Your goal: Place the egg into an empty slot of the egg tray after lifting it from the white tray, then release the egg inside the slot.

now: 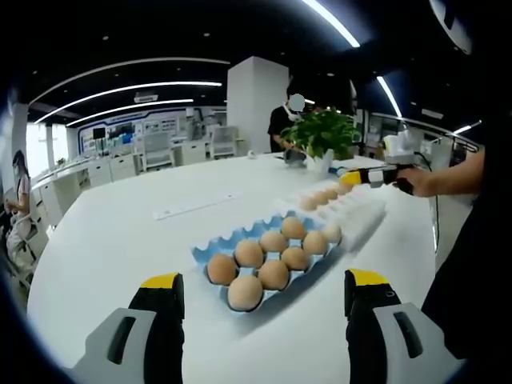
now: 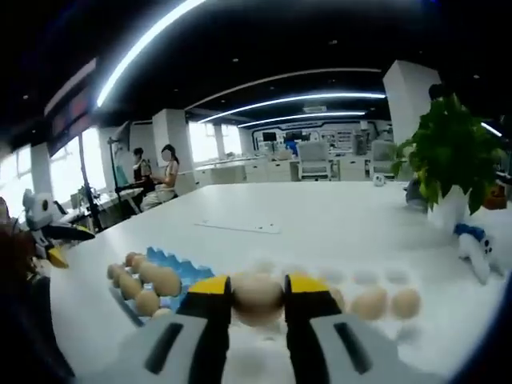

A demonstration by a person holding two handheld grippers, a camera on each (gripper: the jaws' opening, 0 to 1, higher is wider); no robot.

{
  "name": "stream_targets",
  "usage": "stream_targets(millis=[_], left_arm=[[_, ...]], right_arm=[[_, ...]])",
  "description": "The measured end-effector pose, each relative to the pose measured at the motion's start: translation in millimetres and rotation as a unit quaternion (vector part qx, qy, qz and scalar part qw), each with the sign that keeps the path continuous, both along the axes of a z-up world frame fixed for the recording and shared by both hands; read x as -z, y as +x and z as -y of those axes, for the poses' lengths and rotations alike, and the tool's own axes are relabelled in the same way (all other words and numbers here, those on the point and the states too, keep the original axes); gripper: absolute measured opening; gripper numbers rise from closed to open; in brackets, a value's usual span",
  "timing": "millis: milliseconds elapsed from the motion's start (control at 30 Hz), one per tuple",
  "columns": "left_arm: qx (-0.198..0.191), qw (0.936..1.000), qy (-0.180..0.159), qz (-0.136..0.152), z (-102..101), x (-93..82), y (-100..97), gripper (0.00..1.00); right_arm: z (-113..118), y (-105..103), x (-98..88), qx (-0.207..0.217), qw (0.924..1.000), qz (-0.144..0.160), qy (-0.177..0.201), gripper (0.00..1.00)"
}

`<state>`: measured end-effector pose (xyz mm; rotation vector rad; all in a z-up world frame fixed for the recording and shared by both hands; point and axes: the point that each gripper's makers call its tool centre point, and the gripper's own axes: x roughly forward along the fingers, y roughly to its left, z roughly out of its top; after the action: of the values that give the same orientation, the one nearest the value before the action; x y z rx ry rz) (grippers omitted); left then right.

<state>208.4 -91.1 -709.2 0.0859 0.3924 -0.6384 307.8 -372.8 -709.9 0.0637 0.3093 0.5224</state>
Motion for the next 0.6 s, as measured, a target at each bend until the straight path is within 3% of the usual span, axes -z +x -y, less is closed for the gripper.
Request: stream_targets(millis=[167, 433, 600], left_arm=[[0.003, 1.0, 0.0, 0.0, 0.7, 0.0, 0.4, 0.83], [0.0, 1.0, -0.001, 0.0, -0.4, -0.1, -0.1, 0.83], [-0.003, 1.0, -0.001, 0.001, -2.2, -0.9, -0.2, 0.83]], right_arm=[[-23.3, 0.0, 11.6, -0.053, 0.9977, 0.008, -0.043, 0.25], [-62.4, 3.5, 25.9, -0.103, 0.9935, -0.001, -0.046, 0.25], [-74.8, 4.7, 36.2, -0.128, 0.9901, -0.006, -0.058, 0.25]])
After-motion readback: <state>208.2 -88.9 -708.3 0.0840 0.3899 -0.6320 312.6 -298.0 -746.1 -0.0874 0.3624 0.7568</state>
